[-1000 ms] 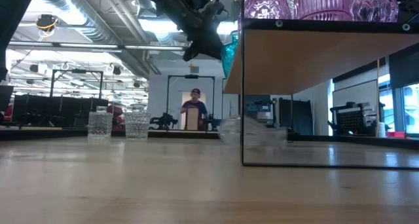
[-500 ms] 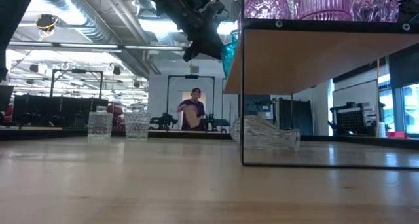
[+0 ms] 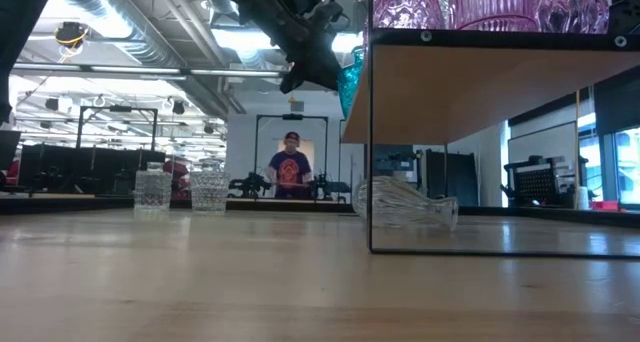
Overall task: Sort vases onto shelf
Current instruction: Put the blue vase on the shelf aligned with the other blue vase, then adjust the blue vase on the shelf
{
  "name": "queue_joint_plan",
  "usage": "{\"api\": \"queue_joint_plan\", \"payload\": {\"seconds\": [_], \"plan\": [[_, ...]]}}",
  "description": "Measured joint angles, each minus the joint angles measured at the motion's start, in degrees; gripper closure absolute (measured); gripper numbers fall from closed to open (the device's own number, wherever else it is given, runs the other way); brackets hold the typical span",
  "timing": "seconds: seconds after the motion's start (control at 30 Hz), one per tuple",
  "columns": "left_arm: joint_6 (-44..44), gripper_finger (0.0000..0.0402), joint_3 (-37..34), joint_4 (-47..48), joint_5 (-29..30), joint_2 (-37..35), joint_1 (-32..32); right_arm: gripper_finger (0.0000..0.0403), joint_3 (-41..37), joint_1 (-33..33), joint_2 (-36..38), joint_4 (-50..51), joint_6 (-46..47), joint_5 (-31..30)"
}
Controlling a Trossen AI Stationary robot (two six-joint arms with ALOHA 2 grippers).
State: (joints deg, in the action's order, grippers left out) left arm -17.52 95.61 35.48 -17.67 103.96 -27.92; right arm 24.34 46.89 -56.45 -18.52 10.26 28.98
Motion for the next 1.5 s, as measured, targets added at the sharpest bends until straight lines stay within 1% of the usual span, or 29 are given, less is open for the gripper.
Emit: {"api": "queue_joint_plan", "payload": {"seconds": [0.1, 0.6, 0.9, 1.03, 1.27, 1.5], "plan": [[0.0, 0.0328, 0.0, 0.0, 0.0, 0.0, 0.0, 0.0110, 0.0, 0.0, 0.0, 0.1, 0.3, 1.1], [0.0, 0.0328, 0.0, 0.0, -0.5, 0.0, 0.0, 0.0105, 0.2, 0.0, 0.1, 3.2, -3.3, 1.0], [-0.2, 0.0328, 0.0, 0.0, -0.6, 0.0, 0.0, 0.0078, 0.7, 0.0, 0.1, 3.9, -4.7, 0.5], [-0.3, 0.0328, 0.0, 0.0, -0.6, 0.0, 0.0, 0.0071, 2.3, 0.0, 0.1, 4.0, -4.7, 0.6], [-0.3, 0.0328, 0.0, 0.0, -0.5, 0.0, 0.0, 0.0071, 6.3, 0.0, 0.2, 4.3, -4.7, 0.6], [-0.3, 0.0328, 0.0, 0.0, 0.4, 0.0, 0.0, 0.0071, 12.1, 0.0, 0.2, 8.1, -4.6, 0.6]]}}
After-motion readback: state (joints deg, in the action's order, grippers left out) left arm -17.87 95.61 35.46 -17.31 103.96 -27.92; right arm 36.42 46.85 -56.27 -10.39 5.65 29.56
